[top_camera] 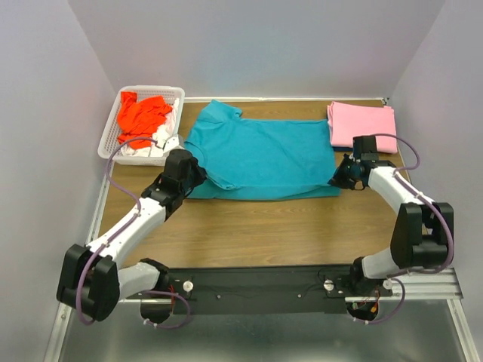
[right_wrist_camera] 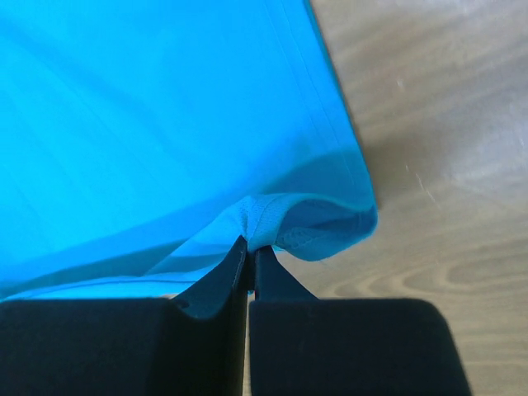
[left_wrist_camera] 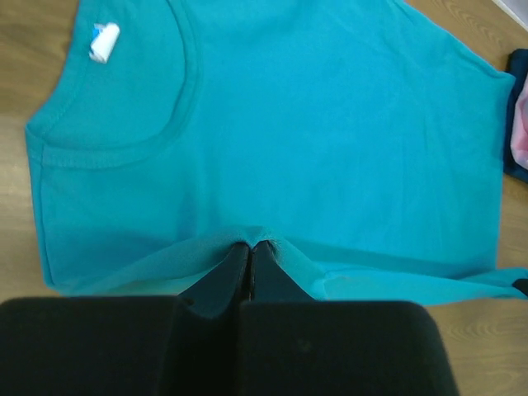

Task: Fold and stack the t-shirts
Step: Fold the tshirt

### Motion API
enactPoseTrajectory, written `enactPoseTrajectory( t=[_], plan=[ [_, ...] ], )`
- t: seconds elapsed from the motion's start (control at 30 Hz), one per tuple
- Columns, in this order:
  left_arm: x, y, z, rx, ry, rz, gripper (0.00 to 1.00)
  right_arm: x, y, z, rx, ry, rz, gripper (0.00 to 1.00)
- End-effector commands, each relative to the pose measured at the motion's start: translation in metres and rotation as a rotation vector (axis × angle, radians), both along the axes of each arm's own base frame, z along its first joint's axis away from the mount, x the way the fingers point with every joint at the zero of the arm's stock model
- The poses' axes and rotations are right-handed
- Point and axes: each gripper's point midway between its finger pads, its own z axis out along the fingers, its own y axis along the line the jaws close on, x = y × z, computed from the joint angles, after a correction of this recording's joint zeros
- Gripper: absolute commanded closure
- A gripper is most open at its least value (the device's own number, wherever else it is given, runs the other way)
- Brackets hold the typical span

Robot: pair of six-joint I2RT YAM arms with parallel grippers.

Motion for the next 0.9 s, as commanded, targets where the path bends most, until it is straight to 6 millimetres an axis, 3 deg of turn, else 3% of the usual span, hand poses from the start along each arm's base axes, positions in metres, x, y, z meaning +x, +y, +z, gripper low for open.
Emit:
enactPoseTrajectory(
  t=[0.0,0.17,0.2,0.27,0.47,0.73,0.77,0.8,0.83,0.87],
  plan=[
    [0.028,0.006,0.010,0.096,-0.058,-0.018,1.00,0.018,-0.004,-0.001,-0.016,0.003,0.006,0.92],
    [0.051,-0.004,0.010,0.146,-0.071,-0.094,1.00,0.035,-0.007,-0.004,-0.032,0.001,-0.001,0.92],
    [0.055,-0.004,0.000,0.163,-0.047,-0.097,1.00,0.040,-0.007,-0.003,-0.035,-0.002,-0.002,0.91],
    [0.064,-0.002,0.001,0.169,-0.046,-0.098,1.00,0.045,-0.007,-0.005,-0.035,0.002,0.002,0.91],
    [0.084,0.003,-0.023,0.189,0.013,-0.091,1.00,0.061,-0.004,-0.013,-0.016,0.016,0.003,0.92],
    [0.113,-0.003,-0.032,0.202,0.016,-0.103,1.00,0.079,-0.017,-0.017,-0.076,0.015,-0.050,0.89],
    [0.116,-0.002,-0.031,0.207,0.014,-0.097,1.00,0.082,-0.018,-0.017,-0.084,0.012,-0.050,0.87],
    [0.118,0.002,-0.039,0.219,0.039,-0.092,0.99,0.088,-0.021,-0.018,-0.096,0.010,-0.054,0.77],
    [0.124,0.008,-0.040,0.220,0.054,-0.069,0.85,0.095,-0.021,-0.016,-0.101,0.002,-0.050,0.56],
    [0.128,0.009,-0.036,0.215,0.062,-0.059,0.66,0.099,-0.021,-0.013,-0.101,-0.007,-0.049,0.47]
  ],
)
